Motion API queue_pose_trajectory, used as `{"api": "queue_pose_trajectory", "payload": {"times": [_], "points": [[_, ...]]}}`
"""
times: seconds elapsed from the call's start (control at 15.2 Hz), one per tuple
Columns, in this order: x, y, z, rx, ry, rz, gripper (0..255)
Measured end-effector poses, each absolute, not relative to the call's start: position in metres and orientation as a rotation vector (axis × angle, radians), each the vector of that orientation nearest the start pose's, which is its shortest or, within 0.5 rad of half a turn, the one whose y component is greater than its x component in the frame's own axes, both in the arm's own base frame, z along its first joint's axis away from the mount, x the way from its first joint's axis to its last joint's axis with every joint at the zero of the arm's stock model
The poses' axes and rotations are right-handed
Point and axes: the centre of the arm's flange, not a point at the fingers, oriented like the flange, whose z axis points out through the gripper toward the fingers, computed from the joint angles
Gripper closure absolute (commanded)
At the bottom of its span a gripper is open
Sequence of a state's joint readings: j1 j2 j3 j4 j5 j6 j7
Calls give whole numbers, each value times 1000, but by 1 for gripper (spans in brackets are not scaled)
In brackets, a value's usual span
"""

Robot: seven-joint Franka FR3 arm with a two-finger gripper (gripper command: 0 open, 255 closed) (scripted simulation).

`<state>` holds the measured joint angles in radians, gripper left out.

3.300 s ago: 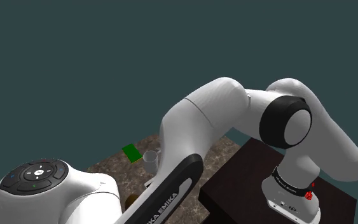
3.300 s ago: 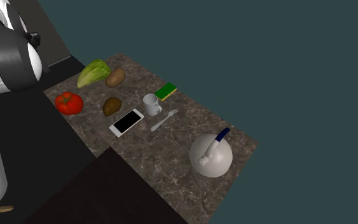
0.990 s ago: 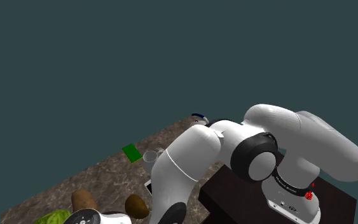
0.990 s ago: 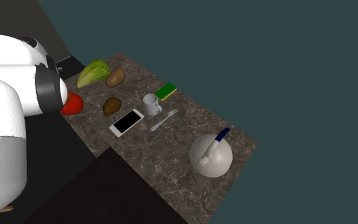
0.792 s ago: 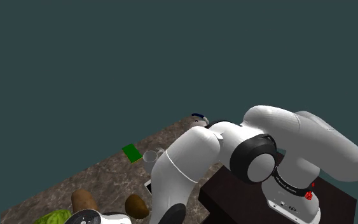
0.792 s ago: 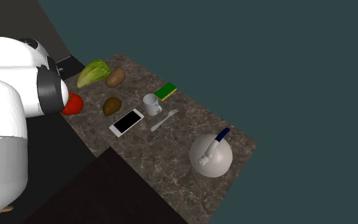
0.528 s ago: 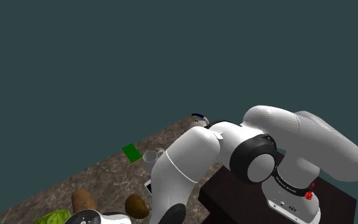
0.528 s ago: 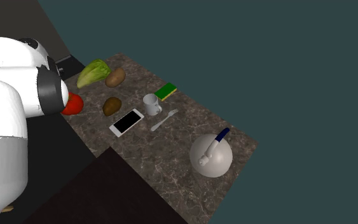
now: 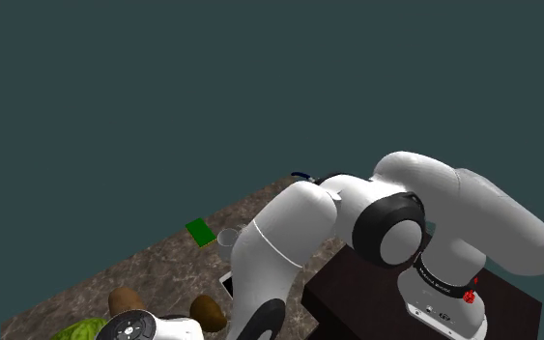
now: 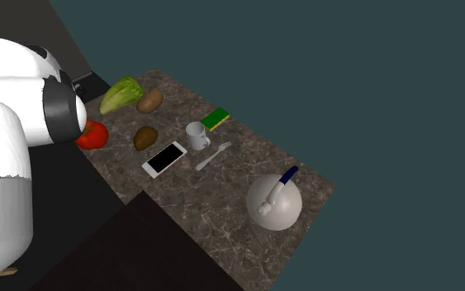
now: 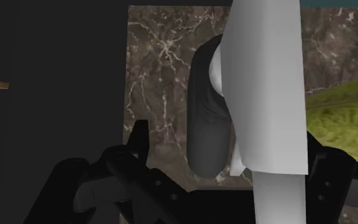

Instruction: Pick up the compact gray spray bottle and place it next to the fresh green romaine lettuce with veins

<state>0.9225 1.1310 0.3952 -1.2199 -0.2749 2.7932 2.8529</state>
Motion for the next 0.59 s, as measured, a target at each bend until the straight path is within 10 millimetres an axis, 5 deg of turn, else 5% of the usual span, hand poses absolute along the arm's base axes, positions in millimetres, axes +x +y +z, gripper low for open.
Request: {"api": "queue_pose_trajectory", "payload": {"times": [0.2,0.59], "points": [[286,716,187,-1878,1946,523,0],[287,714,190,-1879,1947,523,0]]}}
